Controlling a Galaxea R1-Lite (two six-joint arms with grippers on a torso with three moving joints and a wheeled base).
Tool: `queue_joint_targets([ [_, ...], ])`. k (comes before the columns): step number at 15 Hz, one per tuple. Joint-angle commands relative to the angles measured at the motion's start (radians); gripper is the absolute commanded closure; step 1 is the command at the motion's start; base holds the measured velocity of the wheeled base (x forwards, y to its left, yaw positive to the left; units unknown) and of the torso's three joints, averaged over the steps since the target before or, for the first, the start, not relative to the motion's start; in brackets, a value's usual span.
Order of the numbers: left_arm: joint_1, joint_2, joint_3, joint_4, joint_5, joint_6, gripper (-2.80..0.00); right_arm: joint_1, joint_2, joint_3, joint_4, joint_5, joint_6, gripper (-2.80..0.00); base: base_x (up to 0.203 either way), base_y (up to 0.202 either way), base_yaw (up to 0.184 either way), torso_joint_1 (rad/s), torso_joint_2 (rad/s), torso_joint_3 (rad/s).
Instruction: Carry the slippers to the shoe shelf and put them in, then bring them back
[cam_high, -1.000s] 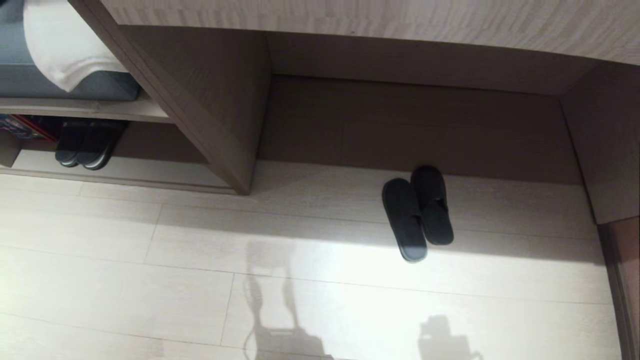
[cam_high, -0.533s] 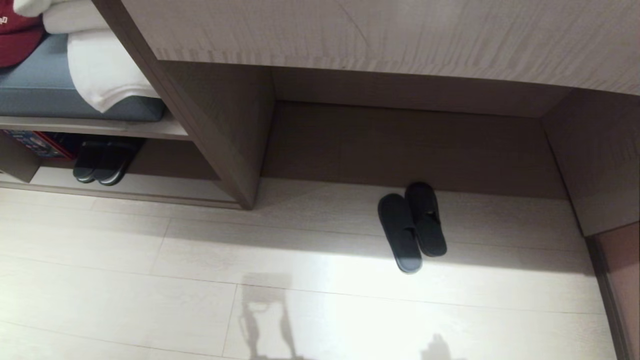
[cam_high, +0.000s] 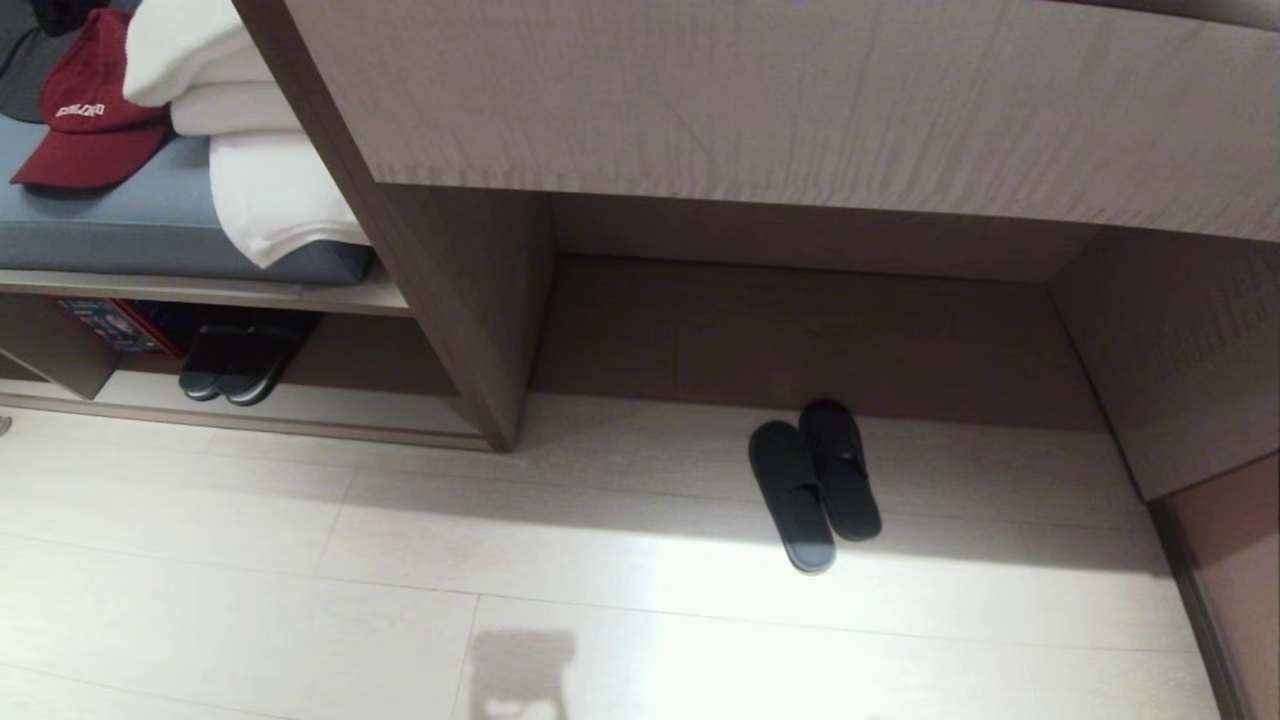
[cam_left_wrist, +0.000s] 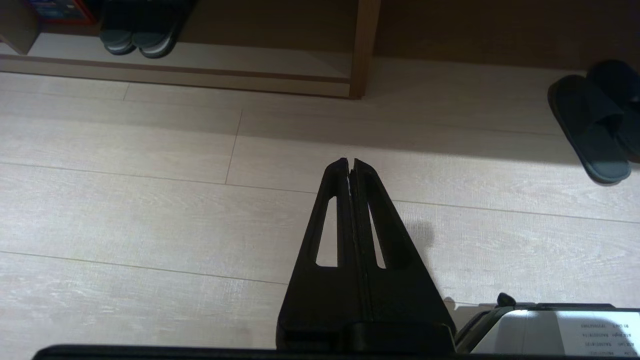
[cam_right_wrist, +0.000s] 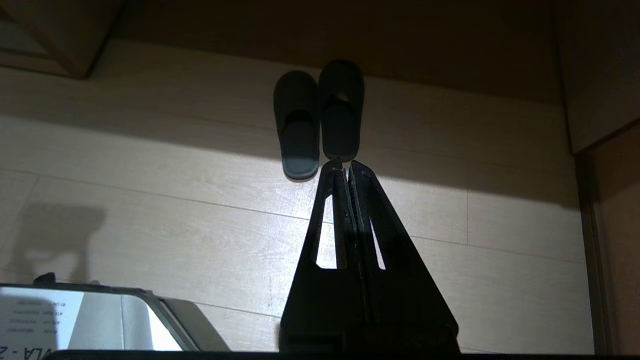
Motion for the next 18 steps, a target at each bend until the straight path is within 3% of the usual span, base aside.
queue_joint_targets([
  [1, 0.000, 0.001, 0.000, -0.001, 0.000, 0.000, 0.00, 0.000, 0.002, 0.001, -0.001, 0.000, 0.000, 0.00, 0.000, 0.000, 0.000, 0.006, 0.00, 0.199],
  [18, 0.001, 0.001, 0.000, -0.001, 0.000, 0.000, 0.00, 0.000, 0.002, 0.002, 0.000, 0.000, 0.000, 0.00, 0.000, 0.000, 0.000, 0.002, 0.00, 0.203],
])
